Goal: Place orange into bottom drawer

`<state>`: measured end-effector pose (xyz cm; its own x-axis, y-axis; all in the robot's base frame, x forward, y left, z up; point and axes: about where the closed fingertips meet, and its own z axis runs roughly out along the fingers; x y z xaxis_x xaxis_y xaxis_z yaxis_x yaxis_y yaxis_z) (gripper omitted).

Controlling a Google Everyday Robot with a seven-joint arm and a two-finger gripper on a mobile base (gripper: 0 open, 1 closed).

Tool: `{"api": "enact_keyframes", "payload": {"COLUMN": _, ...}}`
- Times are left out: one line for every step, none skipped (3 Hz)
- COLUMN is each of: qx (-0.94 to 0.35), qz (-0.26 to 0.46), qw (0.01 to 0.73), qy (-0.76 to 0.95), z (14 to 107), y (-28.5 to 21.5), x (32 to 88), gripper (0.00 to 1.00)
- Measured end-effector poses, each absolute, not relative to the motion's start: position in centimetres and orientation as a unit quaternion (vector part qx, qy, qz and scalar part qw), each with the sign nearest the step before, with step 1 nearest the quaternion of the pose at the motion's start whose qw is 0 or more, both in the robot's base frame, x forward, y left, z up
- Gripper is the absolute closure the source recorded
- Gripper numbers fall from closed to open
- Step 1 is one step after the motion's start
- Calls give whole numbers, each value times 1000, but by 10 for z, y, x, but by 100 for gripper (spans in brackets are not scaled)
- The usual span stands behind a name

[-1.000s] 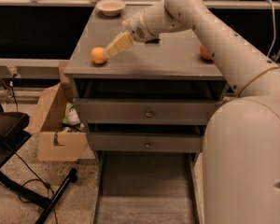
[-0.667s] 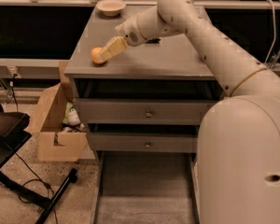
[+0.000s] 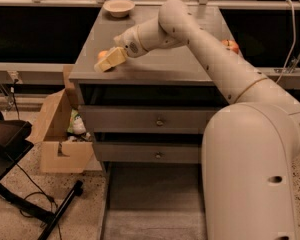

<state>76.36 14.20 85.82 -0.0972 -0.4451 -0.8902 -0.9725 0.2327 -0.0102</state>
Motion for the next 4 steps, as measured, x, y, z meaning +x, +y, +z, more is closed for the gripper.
{"api": "enact_keyframes", "payload": {"qx": -527, "qz": 330, "qw": 409, "qy": 668, "z": 849, "y": 151, "x": 763, "gripper": 16}}
{"api": "enact_keyframes", "payload": {"qx": -522, "qz": 338, "qw": 408, "qy": 669, "z": 843, "y": 157, "x": 761, "gripper": 40}}
{"api": "enact_keyframes", "payload": {"qx": -515, "qz": 336, "qw": 412, "qy": 672, "z": 844, "y": 158, "x": 760, "gripper": 63}}
{"api": "enact_keyframes", "payload": {"qx": -521, "qz": 307, "qw": 425, "qy": 674, "z": 867, "y": 143, "x": 758, "gripper": 86}}
